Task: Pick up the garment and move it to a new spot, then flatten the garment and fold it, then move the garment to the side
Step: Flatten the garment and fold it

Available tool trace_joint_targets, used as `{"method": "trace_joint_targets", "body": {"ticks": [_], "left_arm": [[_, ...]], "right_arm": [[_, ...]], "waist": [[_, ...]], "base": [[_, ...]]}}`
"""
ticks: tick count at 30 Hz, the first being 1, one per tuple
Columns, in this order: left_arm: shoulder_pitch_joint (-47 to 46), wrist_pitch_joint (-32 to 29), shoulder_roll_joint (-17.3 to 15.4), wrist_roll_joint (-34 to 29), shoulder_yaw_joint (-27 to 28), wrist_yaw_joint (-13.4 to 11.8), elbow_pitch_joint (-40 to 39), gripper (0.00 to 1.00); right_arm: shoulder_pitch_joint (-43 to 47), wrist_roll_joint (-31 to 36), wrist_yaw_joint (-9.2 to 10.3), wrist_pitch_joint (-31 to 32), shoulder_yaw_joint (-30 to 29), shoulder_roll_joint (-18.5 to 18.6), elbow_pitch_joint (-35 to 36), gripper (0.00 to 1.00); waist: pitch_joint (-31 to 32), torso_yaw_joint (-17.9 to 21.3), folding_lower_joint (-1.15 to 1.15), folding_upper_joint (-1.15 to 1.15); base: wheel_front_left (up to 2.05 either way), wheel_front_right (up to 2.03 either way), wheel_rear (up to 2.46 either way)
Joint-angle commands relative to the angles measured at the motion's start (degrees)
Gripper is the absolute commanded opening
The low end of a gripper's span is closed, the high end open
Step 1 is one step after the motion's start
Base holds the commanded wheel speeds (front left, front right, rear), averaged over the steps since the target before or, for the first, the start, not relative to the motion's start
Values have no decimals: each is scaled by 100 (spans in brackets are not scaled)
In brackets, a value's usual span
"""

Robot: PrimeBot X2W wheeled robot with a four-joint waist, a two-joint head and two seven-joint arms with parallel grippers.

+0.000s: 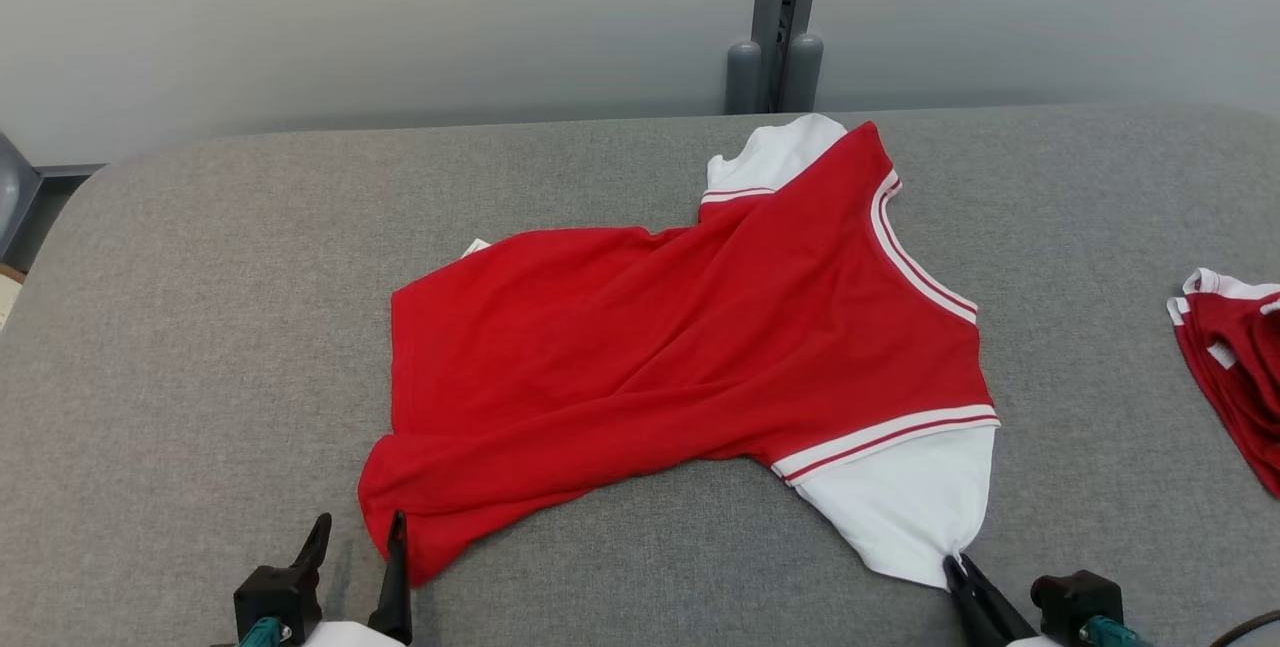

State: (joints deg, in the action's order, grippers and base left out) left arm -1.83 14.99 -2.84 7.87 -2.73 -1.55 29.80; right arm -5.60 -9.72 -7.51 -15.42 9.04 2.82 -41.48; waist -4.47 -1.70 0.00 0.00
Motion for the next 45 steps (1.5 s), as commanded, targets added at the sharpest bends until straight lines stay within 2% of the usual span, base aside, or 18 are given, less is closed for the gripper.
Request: {"method": "trace_joint_targets", "body": {"ticks": [1,9,12,18,33,34,35,36,41,45], "left_arm": [[-118,25,-19,92,-7,70,-24,100],[-144,25,-19,503,-72,234,130,100],[-175,25,-19,679,-125,308,212,100],[-253,25,-20,957,-133,291,445,100],[-513,23,-19,721,25,164,831,100],[-535,12,-18,679,13,162,887,59],[-558,11,-18,673,10,165,946,43],[-581,5,-16,659,-3,192,995,0],[-618,7,-23,626,11,268,1043,0],[-543,13,-22,540,63,321,751,0]], "right_arm": [[-3,6,6,53,-110,40,-41,0],[103,345,5,34,-654,36,418,0],[116,385,3,33,-716,32,516,0],[16,315,3,33,-627,32,663,0],[-145,199,3,33,-517,31,903,0],[-158,191,3,33,-512,32,923,0],[-167,182,3,33,-503,32,948,0],[-173,172,3,33,-502,32,975,0],[-192,148,3,33,-547,31,1078,0],[-227,52,3,33,-637,32,1254,0]], "waist": [[-35,21,0,0],[-85,175,0,0],[-105,215,0,0],[-155,277,0,0],[-326,346,0,0],[-340,353,0,0],[-349,362,0,0],[-354,371,0,0],[-315,387,0,0],[-202,353,0,0]], "base": [[0,0,0],[0,0,0],[0,0,0],[0,0,0],[0,0,0],[0,0,0],[0,0,0],[0,0,0],[0,0,0],[0,0,0]]}}
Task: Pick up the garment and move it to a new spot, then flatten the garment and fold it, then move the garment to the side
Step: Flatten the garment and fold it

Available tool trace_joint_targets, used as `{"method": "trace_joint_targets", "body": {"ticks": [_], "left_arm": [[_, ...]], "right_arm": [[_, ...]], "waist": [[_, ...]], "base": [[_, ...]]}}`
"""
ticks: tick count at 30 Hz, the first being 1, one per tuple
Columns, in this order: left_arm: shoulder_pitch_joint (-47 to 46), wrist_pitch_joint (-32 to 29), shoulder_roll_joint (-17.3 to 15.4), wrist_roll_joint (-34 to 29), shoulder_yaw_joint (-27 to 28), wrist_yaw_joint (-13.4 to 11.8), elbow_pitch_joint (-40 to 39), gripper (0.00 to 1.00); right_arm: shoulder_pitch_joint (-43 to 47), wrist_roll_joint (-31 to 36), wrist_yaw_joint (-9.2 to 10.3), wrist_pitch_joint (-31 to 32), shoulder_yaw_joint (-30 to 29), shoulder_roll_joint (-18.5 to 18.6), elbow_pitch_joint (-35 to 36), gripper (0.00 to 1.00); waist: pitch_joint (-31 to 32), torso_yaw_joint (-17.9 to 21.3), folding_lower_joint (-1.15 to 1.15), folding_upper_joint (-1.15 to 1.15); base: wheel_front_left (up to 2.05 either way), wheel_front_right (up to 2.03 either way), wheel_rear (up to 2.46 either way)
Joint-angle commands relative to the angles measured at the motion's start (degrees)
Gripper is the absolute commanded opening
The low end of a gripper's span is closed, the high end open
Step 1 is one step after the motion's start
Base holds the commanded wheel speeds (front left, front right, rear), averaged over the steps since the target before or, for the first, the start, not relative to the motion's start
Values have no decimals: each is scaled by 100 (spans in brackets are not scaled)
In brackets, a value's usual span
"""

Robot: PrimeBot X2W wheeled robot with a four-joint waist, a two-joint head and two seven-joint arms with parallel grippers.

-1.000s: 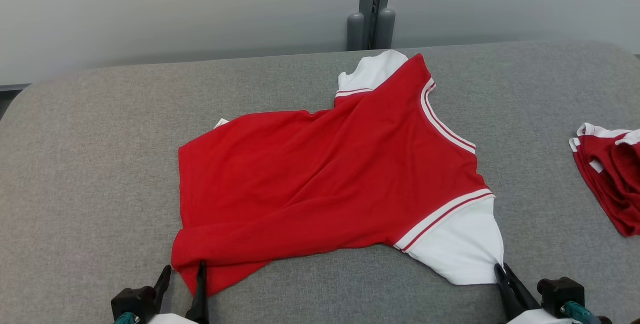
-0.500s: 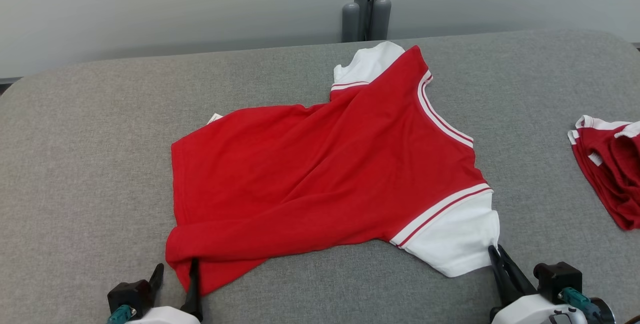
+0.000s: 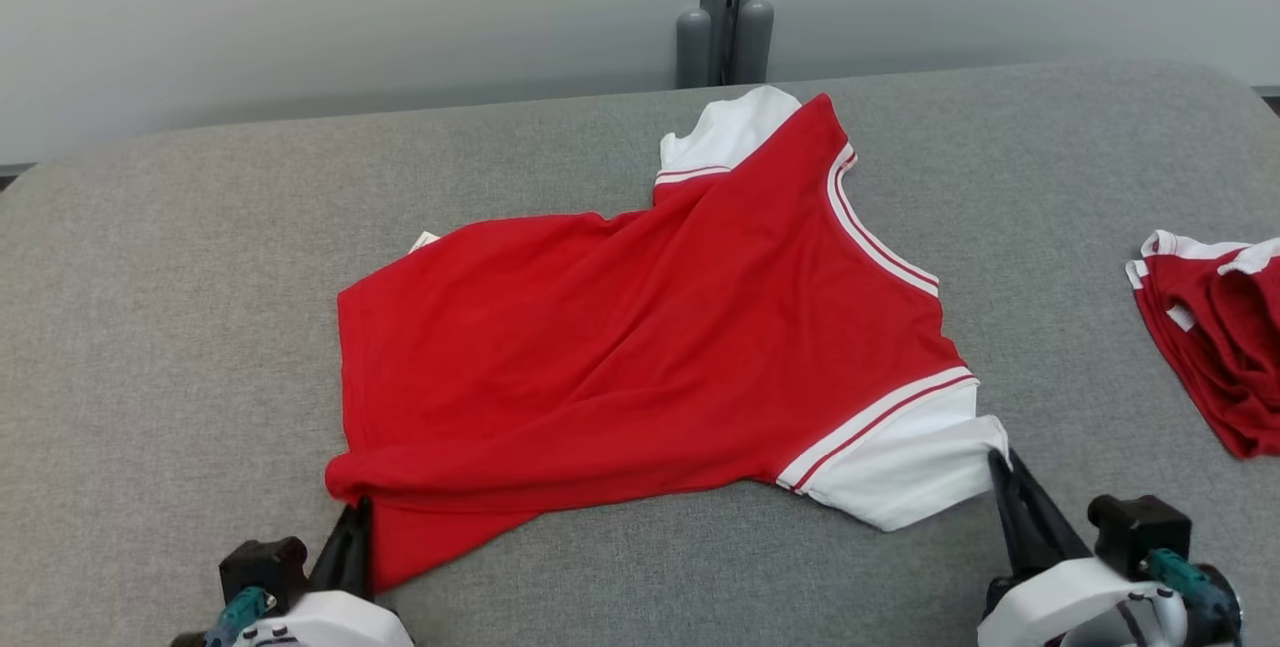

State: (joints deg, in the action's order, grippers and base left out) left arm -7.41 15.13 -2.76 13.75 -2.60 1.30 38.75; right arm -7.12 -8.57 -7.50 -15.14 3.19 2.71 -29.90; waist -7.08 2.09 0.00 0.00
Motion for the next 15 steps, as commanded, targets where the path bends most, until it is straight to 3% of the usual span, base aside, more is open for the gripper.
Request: {"method": "trace_joint_targets", "body": {"ticks": [1,10,15], "left_arm": [[15,-1,-30,-48,50,35,-144,0],[-255,-1,-147,-497,323,307,-1285,0],[-855,-1,-424,-677,327,458,-1751,0]], "right_arm": [[-74,-62,2,6,-52,43,96,0],[-568,-299,2,6,-139,43,917,0],[-1273,-392,2,6,-73,194,1299,0]], "waist": [[58,-25,0,0],[517,-113,0,0],[688,-118,0,0]], "base": [[0,0,0],[0,0,0],[0,0,0]]}}
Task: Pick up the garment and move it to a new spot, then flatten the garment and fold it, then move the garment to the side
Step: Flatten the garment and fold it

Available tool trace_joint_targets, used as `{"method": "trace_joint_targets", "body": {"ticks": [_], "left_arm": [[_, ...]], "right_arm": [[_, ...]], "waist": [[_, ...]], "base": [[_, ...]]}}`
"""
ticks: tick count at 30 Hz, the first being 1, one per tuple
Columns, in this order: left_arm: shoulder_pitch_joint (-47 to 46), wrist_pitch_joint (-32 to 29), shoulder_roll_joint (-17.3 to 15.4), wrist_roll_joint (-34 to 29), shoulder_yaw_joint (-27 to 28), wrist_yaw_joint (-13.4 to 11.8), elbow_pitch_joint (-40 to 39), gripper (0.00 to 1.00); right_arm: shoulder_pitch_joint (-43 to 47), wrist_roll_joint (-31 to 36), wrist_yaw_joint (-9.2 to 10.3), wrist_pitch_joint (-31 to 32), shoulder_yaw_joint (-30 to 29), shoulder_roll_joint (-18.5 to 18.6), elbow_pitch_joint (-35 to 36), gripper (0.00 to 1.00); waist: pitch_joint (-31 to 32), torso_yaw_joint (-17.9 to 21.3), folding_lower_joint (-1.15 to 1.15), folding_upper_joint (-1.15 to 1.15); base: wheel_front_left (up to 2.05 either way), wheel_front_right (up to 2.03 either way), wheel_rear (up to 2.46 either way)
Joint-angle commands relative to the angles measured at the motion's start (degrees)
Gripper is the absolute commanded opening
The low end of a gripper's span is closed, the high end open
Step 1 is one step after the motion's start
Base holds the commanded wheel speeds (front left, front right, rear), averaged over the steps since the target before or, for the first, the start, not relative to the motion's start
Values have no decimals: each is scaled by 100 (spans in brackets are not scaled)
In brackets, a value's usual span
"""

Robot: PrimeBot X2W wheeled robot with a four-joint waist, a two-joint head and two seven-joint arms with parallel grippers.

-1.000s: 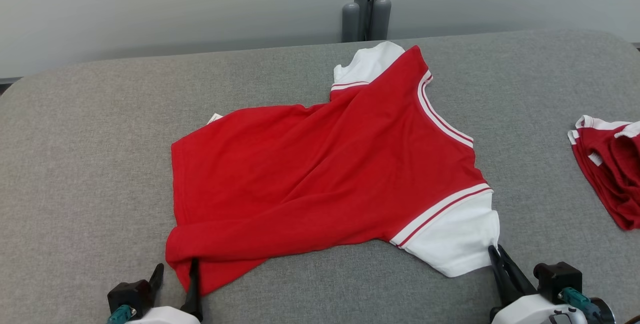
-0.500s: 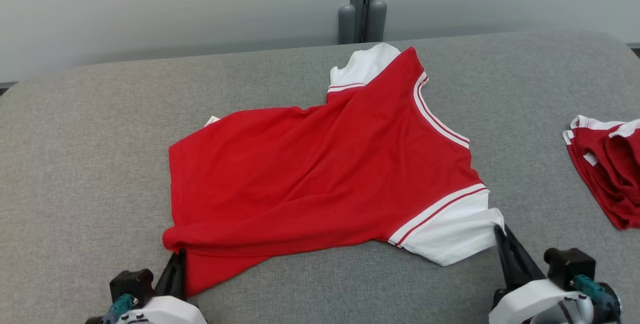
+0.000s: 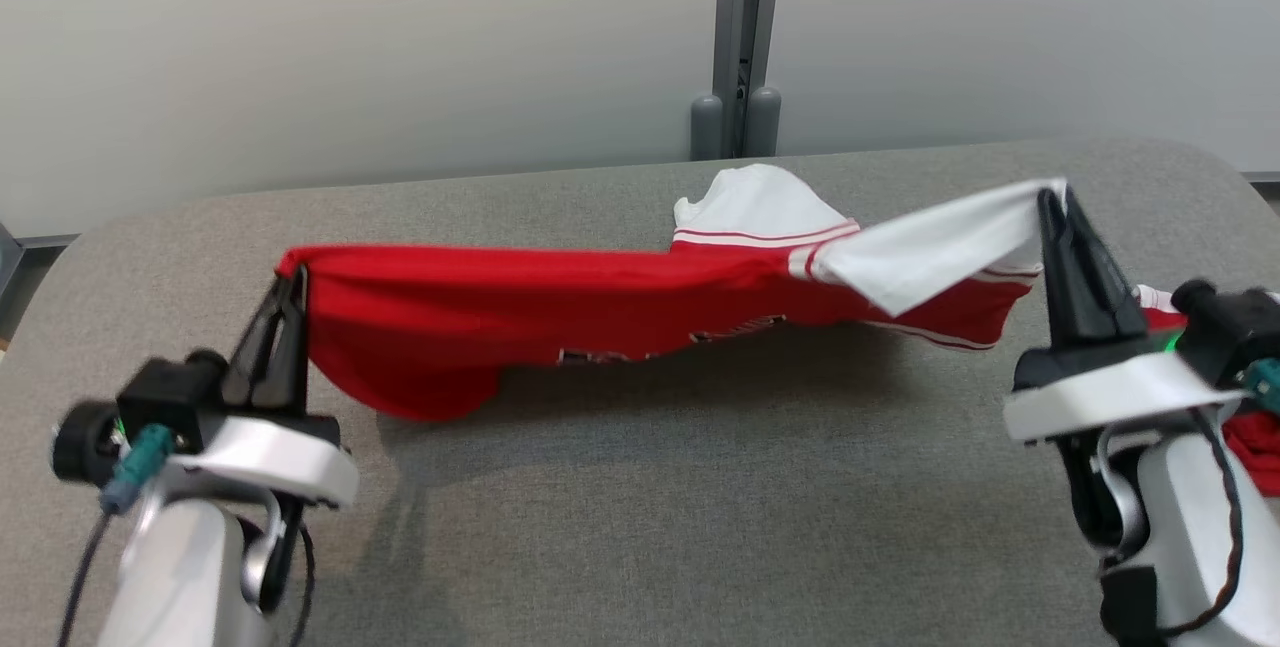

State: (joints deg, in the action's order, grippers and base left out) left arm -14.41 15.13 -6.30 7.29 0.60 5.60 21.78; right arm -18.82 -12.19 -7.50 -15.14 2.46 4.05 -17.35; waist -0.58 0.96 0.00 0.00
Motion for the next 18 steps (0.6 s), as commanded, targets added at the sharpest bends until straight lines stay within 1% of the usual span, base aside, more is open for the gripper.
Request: {"method": "trace_joint_targets", "body": {"ticks": [1,5,10,14,18], "left_arm": [[-316,-1,-159,-77,-17,44,-135,0],[-1044,-1,-548,-197,-68,111,-378,0],[-1960,-43,-943,-305,-268,156,-376,0],[-2604,-161,-1130,-313,-483,184,-257,0],[-3161,-260,-1249,-300,-711,181,-32,0]], "right_arm": [[-264,-51,2,6,23,107,120,0],[-952,-147,2,5,122,331,299,0],[-1784,-252,2,6,253,537,315,0],[-2399,-211,2,6,419,681,195,0],[-3020,-120,2,6,643,770,-49,0]], "waist": [[64,-4,0,0],[136,-6,0,0],[104,1,0,0],[-105,8,0,0],[-547,13,0,0]], "base": [[0,0,0],[0,0,0],[0,0,0],[0,0,0],[0,0,0]]}}
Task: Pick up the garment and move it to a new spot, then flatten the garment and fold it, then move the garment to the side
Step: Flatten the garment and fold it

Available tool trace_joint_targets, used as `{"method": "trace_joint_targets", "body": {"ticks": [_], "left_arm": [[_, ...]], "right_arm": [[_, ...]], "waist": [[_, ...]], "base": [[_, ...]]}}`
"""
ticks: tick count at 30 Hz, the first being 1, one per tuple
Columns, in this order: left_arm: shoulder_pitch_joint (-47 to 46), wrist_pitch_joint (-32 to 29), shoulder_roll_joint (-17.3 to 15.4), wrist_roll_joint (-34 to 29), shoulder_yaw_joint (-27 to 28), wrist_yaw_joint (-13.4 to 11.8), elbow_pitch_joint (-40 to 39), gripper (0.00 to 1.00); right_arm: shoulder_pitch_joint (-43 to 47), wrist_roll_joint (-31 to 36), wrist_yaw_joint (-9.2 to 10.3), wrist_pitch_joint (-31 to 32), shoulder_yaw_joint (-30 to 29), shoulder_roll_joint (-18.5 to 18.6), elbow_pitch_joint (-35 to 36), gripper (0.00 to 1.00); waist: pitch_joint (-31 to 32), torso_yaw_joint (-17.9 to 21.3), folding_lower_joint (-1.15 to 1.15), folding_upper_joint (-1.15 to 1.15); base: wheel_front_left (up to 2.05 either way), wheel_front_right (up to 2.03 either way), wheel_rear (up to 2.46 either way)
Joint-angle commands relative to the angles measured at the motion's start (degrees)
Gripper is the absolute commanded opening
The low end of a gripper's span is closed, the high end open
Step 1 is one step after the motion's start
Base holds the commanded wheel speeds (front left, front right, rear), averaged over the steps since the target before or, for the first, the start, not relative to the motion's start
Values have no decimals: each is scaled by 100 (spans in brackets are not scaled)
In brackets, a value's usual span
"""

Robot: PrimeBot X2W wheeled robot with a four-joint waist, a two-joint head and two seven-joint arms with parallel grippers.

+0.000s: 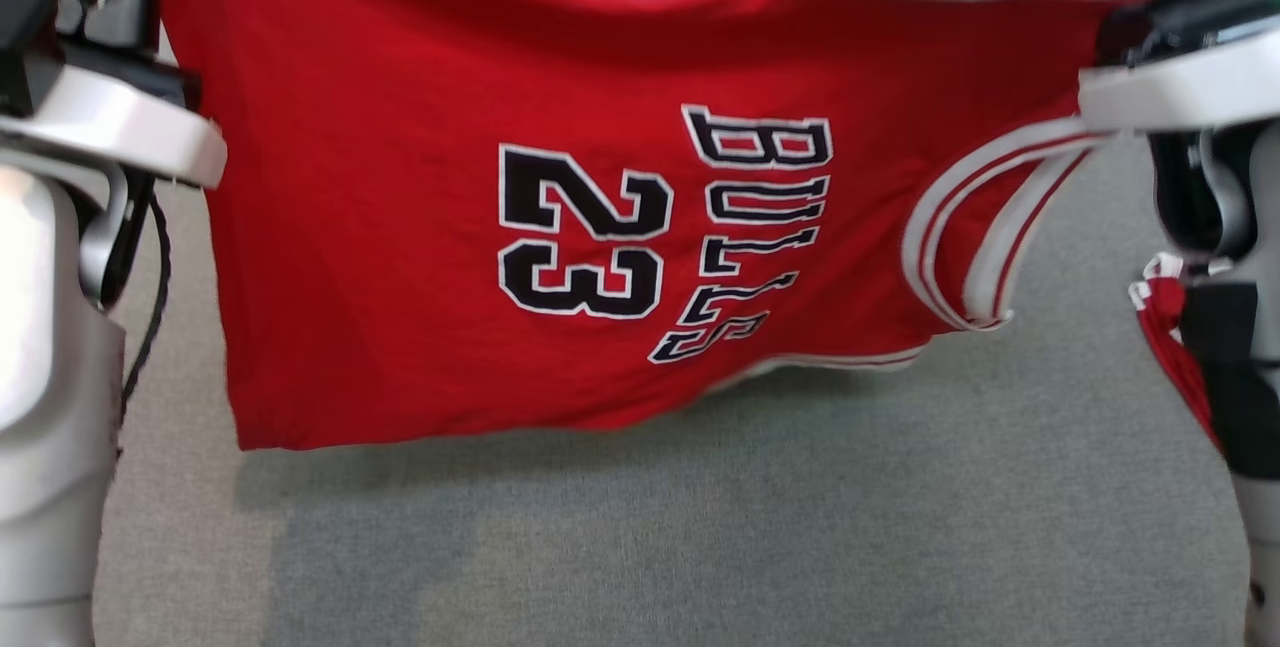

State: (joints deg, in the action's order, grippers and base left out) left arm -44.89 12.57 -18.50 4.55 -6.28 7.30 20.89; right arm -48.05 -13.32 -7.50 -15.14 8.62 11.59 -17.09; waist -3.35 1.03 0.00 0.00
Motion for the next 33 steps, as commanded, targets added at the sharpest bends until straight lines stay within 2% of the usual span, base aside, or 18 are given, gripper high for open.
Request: {"method": "trace_joint_targets", "body": {"ticks": [1,5,12,18,21,26,33], "left_arm": [[-256,2,-47,-29,-84,8,116,0],[-806,28,-10,33,-278,14,516,0],[-2214,157,50,-38,-342,-25,1383,0],[-3119,249,56,-90,-324,-122,1864,0],[-3448,262,50,-125,-279,-196,1734,0],[-2928,256,191,-26,-231,-247,1673,0],[-1315,255,682,184,-107,-305,1554,0]], "right_arm": [[-252,27,2,6,78,41,-163,0],[-949,200,2,6,106,68,-485,0],[-2571,745,2,6,-384,81,-1199,0],[-3539,1224,2,6,-701,37,-1474,0],[-3912,1433,2,6,-973,-26,-1390,0],[-3422,1331,2,6,-1073,-51,-1181,0],[-1608,799,2,5,-948,-33,-604,0]], "waist": [[-412,3,0,0],[-991,-25,0,0],[-1969,-78,0,0],[-2367,-83,0,0],[-2551,-81,0,0],[-2727,-86,0,0],[-2672,-118,0,0]], "base": [[0,0,0],[0,0,0],[0,0,0],[0,0,0],[0,0,0],[0,0,0],[0,0,0]]}}
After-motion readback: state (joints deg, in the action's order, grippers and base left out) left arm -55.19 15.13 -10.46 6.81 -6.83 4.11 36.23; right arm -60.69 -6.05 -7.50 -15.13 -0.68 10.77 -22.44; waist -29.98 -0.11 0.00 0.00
